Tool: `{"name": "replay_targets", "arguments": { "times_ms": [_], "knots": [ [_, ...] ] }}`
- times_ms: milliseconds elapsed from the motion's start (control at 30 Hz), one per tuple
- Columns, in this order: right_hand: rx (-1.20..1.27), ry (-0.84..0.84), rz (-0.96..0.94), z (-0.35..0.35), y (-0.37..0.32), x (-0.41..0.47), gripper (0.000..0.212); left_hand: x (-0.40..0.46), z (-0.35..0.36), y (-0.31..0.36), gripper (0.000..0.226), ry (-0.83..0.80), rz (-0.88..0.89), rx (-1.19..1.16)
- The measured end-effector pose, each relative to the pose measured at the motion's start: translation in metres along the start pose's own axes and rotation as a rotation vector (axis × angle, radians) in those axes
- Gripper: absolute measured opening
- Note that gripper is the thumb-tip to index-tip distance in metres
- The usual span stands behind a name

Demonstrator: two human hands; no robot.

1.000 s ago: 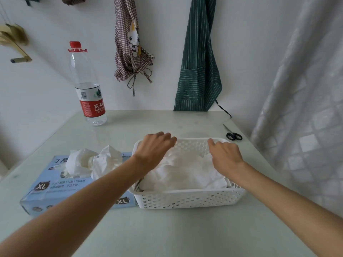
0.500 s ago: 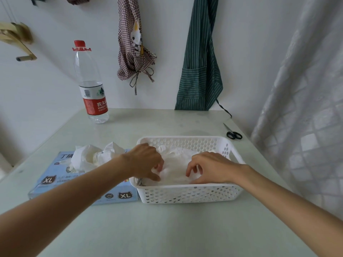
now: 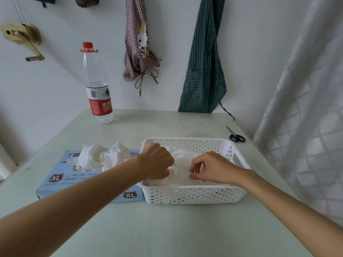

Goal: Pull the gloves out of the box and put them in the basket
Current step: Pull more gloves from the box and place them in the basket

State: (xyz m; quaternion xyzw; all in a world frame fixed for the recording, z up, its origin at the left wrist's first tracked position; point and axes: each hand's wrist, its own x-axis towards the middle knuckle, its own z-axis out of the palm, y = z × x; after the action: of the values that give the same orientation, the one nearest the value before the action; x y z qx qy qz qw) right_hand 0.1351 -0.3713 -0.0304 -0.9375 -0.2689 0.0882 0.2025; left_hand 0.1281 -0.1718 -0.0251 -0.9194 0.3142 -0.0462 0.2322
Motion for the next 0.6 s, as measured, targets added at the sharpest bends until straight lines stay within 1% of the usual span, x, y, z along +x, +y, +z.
{"name": "replay_targets", "arguments": {
  "times_ms": [67, 100, 133, 200, 267, 300, 333, 400, 433, 467, 500, 533, 567, 600],
  "knots": [
    [0.124, 0.016, 0.021, -0.006, 0.000, -0.001, 0.010, -0.003, -0.008, -0.005, 0.030, 0.025, 0.018, -0.020],
    [0.160, 0.005, 0.018, -0.008, -0.001, -0.002, 0.010, -0.005, -0.012, -0.008, 0.029, 0.008, 0.033, -0.041],
    [0.177, -0.032, 0.010, -0.009, -0.003, -0.004, 0.010, -0.007, -0.016, -0.010, 0.029, -0.041, 0.049, -0.063],
    [0.134, -0.179, -0.003, -0.007, -0.007, -0.005, 0.012, -0.012, -0.023, -0.007, 0.030, -0.204, 0.066, -0.109],
    [0.116, -0.305, 0.014, -0.012, -0.007, -0.005, 0.020, -0.019, -0.031, -0.005, 0.036, -0.342, 0.012, -0.186],
    [0.152, -0.307, 0.036, -0.021, -0.005, -0.005, 0.023, -0.021, -0.035, -0.008, 0.041, -0.360, -0.042, -0.238],
    [0.206, -0.262, 0.069, -0.034, 0.000, -0.006, 0.022, -0.024, -0.041, -0.014, 0.044, -0.336, -0.097, -0.285],
    [0.270, -0.115, 0.146, -0.061, 0.013, -0.009, 0.013, -0.025, -0.046, -0.028, 0.043, -0.235, -0.181, -0.365],
    [0.249, -0.044, 0.183, -0.069, 0.020, -0.009, 0.012, -0.022, -0.045, -0.030, 0.043, -0.202, -0.203, -0.413],
    [0.209, 0.004, 0.212, -0.071, 0.026, -0.007, 0.015, -0.019, -0.043, -0.027, 0.046, -0.207, -0.203, -0.461],
    [0.166, 0.010, 0.231, -0.068, 0.028, -0.005, 0.018, -0.014, -0.038, -0.020, 0.052, -0.251, -0.180, -0.491],
    [0.126, -0.028, 0.236, -0.060, 0.028, -0.001, 0.023, -0.007, -0.030, -0.010, 0.059, -0.319, -0.139, -0.496],
    [0.070, -0.108, 0.231, -0.048, 0.025, 0.003, 0.031, 0.000, -0.020, 0.001, 0.066, -0.385, -0.099, -0.478],
    [-0.015, -0.227, 0.229, -0.036, 0.021, 0.006, 0.041, 0.005, -0.008, 0.009, 0.072, -0.431, -0.079, -0.460]
  ]
}}
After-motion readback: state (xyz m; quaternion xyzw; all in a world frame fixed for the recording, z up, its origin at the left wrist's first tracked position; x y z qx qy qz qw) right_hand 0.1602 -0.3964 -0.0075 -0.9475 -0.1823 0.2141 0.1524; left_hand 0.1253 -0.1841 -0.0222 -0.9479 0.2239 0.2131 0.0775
